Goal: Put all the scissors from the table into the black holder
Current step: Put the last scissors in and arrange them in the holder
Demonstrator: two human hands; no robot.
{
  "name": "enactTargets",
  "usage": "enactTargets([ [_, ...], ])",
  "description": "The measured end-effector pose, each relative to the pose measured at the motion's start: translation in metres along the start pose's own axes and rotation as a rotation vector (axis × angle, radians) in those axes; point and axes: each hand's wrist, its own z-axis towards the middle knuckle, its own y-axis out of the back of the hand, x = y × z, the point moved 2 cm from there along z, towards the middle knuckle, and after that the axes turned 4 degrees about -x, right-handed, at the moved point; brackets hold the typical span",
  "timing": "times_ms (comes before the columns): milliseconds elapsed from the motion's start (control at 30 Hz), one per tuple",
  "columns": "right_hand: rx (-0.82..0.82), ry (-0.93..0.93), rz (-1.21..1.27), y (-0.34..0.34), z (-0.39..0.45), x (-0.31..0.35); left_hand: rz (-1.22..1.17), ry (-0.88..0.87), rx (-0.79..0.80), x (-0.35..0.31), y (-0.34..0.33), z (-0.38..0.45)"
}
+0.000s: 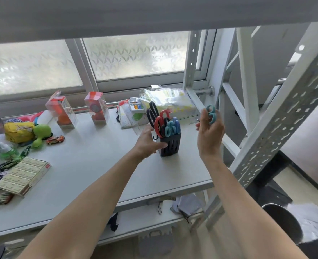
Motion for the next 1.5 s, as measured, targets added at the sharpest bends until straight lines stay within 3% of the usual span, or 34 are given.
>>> enactTargets([
  [267, 0.346, 0.074, -0.087, -0.031, 0.006, 0.007, 0.043, -0.027, -0.043, -0.008, -0.01, 0.0],
  [400, 0.362, 0.18, -0.174, -0.032, 0.009, 0.016, 0.059, -0.037, -0.05, -0.009, -0.009, 0.001],
  [533, 0.3, 0.182, -0.168, -0.029, 0.019, 0.019, 0.067, -0.046, -0.055, -0.012, -0.01, 0.0],
  [700, 0.338, 0.228, -0.246, -0.03, 0.017, 0.017, 0.072, -0.039, -0.053, -0.013, -0.01, 0.0],
  [1067, 0.41, 0.183, -0.27, -0.032, 0.017, 0.02, 0.079, -0.042, -0.038, -0.015, -0.01, -0.001],
  [1367, 0.654, 0.041, -0.395, -0.046, -0.002, -0.018, 0.076, -0.075, -0.044, -0.014, -0.009, -0.003],
  [1500, 0.823, -0.1, -0.248, -0.041, -0.005, -0.022, 0.024, -0.102, -0.007, -0.015, 0.004, -0.001],
])
